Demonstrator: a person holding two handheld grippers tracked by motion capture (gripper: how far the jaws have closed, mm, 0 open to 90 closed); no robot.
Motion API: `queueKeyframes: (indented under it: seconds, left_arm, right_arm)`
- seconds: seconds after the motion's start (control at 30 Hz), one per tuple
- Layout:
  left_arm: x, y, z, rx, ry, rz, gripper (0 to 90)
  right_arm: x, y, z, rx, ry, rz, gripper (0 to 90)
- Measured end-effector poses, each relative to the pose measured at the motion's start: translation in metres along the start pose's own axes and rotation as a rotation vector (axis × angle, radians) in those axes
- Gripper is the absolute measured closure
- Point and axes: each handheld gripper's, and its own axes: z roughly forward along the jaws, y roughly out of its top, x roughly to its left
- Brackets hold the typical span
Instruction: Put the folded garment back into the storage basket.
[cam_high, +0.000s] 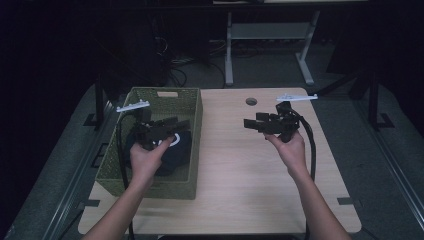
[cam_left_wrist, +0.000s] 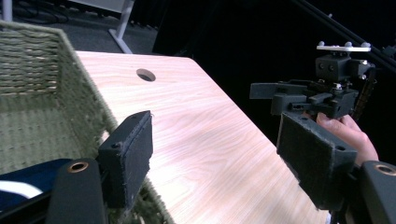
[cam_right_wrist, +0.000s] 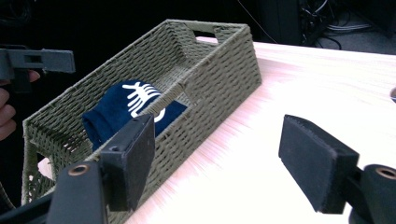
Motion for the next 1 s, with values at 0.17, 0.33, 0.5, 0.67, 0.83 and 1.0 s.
queueKeyframes:
  seconds: [0.17,0.33,0.5,0.67,0.83,1.0]
  left_arm:
    - [-0.011,0.001,0.013,0.013,-0.019,0.018,24.9]
    - [-0.018,0.000,0.024,0.029,-0.029,0.026,23.5]
    - [-0.028,-0.001,0.037,0.043,-0.034,0.048,22.8]
    - [-0.033,-0.002,0.045,0.056,-0.046,0.057,22.8]
    - [-0.039,-0.004,0.054,0.070,-0.049,0.059,20.3]
    - [-0.046,-0.005,0.063,0.078,-0.058,0.069,19.9]
  right_arm:
    - [-0.008,-0.004,-0.011,-0.009,-0.018,0.008,26.6]
    - [-0.015,-0.008,-0.018,-0.014,-0.031,0.016,26.5]
    - [-0.025,-0.014,-0.027,-0.014,-0.057,0.026,25.6]
    - [-0.030,-0.019,-0.033,-0.021,-0.070,0.035,25.6]
    - [-0.038,-0.026,-0.042,-0.026,-0.086,0.049,25.0]
    - [-0.043,-0.030,-0.047,-0.033,-0.094,0.053,25.1]
